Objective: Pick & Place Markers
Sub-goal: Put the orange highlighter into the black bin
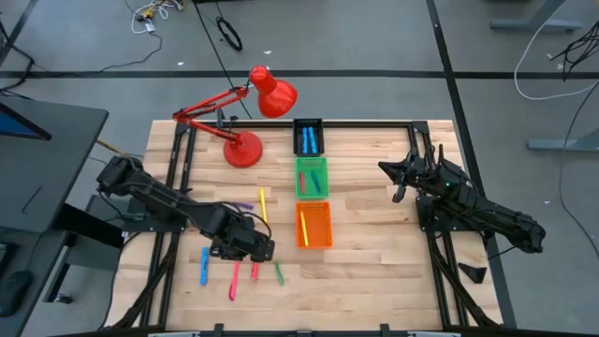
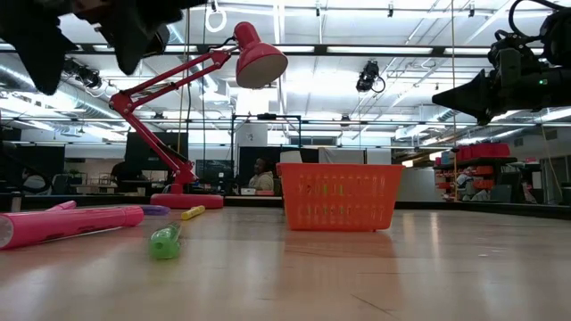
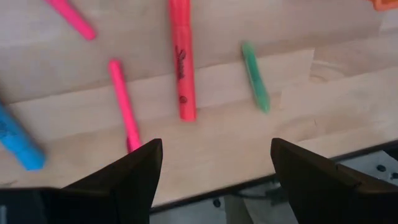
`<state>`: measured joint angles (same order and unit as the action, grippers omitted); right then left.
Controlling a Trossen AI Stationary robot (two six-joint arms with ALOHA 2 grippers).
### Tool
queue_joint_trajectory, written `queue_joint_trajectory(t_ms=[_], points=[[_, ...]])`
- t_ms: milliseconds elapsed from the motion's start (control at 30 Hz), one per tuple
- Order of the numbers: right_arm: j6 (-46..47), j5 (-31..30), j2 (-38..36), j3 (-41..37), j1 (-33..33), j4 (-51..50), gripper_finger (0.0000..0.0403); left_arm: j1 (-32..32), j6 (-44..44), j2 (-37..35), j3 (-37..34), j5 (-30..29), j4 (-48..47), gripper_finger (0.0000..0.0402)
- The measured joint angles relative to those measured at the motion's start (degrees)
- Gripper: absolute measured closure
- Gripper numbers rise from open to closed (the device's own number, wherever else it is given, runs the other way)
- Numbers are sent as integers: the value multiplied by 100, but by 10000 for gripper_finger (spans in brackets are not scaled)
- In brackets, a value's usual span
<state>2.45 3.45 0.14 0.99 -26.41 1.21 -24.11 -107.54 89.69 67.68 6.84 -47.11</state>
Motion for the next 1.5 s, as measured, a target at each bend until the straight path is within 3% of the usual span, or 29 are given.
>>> queue_joint_trajectory(t_ms=[167,267,900,1500], points=[[-1,2,0,0,0,0,392,-29,43,360,0,-140,230,94],[-1,0,0,0,0,0,392,-16,35,533,-2,116,180,94],[1,-2,-2,0,0,0,392,-85,-247,954,-59,48,0,94],[-1,1,-2,0,-2,0,392,-120,-119,1835,-57,91,689,94]])
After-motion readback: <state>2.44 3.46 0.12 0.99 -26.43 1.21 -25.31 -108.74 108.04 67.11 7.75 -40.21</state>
